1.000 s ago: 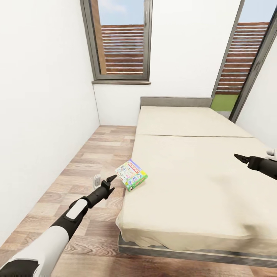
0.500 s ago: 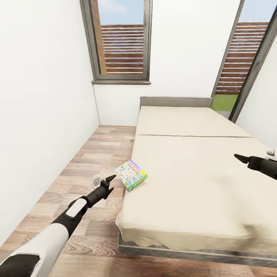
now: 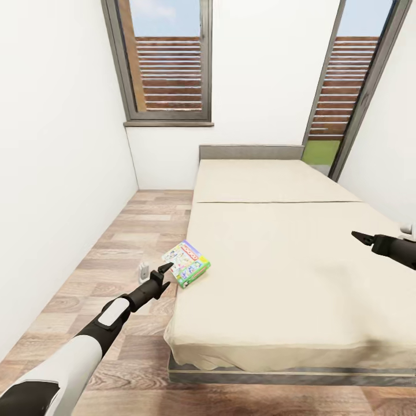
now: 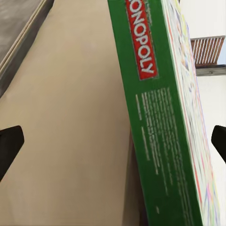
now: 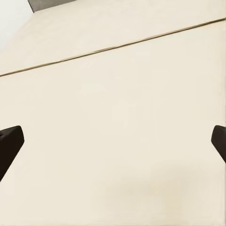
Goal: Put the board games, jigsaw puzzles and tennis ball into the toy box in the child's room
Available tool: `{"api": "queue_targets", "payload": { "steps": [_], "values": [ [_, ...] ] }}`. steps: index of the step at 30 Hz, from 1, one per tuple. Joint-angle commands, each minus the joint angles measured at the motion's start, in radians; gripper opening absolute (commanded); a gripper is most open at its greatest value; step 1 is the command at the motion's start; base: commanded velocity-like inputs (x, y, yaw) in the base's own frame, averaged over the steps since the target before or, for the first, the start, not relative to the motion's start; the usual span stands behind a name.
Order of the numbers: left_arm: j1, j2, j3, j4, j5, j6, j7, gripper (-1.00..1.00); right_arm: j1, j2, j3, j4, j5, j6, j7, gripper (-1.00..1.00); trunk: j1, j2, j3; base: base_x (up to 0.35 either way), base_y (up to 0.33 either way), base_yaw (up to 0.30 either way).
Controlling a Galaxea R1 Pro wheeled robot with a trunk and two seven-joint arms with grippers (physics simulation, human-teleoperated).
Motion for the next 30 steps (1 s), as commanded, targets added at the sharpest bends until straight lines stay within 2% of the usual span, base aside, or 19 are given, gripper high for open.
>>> {"api": "queue_targets", "payload": {
  "steps": [1, 16, 30],
  "values": [
    [-0.001, 0.001, -0.007, 0.0, 0.01, 0.002, -0.001, 1.0, -0.001, 0.0, -0.001, 0.0, 0.008, 0.005, 0.01, 1.0, 0.0, 0.0, -0.001, 0.0, 0.0, -0.029],
    [-0.009, 0.0, -0.009, -0.001, 0.011, 0.006, -0.004, 1.0, 0.002, 0.0, -0.001, 0.0, 0.008, 0.005, 0.01, 1.0, 0.0, 0.0, -0.001, 0.0, 0.0, -0.011],
    [-0.011, 0.001, -0.009, -0.001, 0.011, 0.009, -0.023, 1.0, 0.005, 0.0, 0.0, 0.0, 0.008, 0.005, 0.01, 1.0, 0.0, 0.0, -0.001, 0.0, 0.0, -0.163]
  ]
}}
